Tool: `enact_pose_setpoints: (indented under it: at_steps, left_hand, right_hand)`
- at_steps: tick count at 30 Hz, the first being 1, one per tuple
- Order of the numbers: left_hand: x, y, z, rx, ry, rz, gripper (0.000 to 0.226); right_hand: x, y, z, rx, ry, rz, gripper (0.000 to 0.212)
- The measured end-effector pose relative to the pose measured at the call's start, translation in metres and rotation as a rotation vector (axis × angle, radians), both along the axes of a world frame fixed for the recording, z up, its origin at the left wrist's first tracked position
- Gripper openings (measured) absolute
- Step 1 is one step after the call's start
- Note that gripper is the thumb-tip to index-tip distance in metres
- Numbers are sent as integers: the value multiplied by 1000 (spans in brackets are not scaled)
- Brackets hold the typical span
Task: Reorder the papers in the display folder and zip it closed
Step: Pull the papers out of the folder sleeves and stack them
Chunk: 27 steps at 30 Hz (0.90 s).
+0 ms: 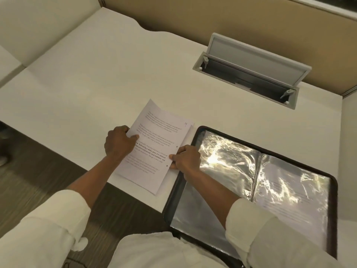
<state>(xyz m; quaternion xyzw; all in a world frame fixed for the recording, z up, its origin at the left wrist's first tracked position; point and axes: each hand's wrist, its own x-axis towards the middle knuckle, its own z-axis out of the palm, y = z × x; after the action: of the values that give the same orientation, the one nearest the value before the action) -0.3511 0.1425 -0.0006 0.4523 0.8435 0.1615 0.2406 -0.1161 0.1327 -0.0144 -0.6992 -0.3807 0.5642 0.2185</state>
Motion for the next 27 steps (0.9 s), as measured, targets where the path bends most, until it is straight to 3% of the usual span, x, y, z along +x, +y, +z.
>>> enact_pose_setpoints:
  at_steps: [5, 10, 14, 17, 21, 27]
  left_hand:
    - [4, 5, -5, -62, 40, -24, 28]
    - [12, 11, -2, -180, 165, -35, 47]
    - [19, 17, 0, -248, 226, 9, 67]
    - [24, 19, 3, -260, 361, -27, 79]
    - [48, 10, 8, -243, 639, -159, 67]
    - [155, -30, 15, -116, 558, -473, 54]
  right_hand:
    - [-1, 2, -8, 26, -114, 67, 28]
    - [-5, -2, -7, 106, -285, 159, 47]
    - [-3, -8, -4, 186, -326, 196, 42]
    - [10, -17, -5, 223, -230, 198, 27]
    - [46, -39, -4, 401, -182, 263, 15]
    - [124, -93, -5, 663, -465, 139, 11]
